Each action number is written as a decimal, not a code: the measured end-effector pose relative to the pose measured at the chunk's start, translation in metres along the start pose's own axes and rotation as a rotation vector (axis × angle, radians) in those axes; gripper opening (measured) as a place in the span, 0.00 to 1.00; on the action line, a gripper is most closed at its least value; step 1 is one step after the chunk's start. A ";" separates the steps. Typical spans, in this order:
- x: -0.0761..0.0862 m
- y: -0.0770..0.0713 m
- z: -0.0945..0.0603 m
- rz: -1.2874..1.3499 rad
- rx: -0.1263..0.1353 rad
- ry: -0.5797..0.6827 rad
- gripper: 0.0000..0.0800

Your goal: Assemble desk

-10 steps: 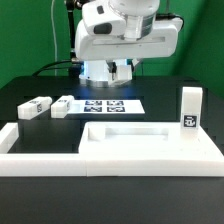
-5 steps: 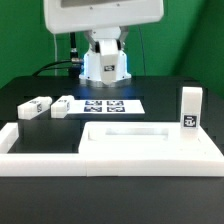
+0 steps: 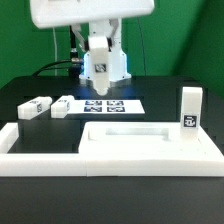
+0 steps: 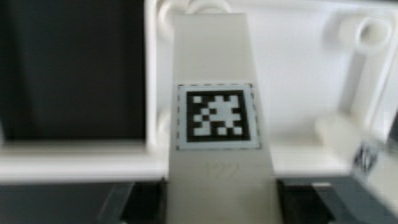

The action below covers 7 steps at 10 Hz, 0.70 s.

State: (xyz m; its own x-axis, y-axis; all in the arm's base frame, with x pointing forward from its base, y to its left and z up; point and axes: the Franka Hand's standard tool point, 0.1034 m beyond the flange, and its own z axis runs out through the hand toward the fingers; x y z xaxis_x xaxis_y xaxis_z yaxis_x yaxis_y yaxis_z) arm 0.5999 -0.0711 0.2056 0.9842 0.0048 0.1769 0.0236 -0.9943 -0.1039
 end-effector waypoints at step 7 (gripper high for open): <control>-0.003 0.024 0.018 -0.032 -0.197 0.323 0.36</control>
Offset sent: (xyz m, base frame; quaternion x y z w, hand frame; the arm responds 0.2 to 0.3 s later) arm 0.0000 0.0000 0.0000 0.0000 0.1938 0.0000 0.9810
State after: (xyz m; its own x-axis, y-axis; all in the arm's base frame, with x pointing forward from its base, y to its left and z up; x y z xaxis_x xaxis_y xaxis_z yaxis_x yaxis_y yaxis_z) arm 0.6008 -0.0926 0.1849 0.8769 0.0340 0.4794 -0.0112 -0.9958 0.0911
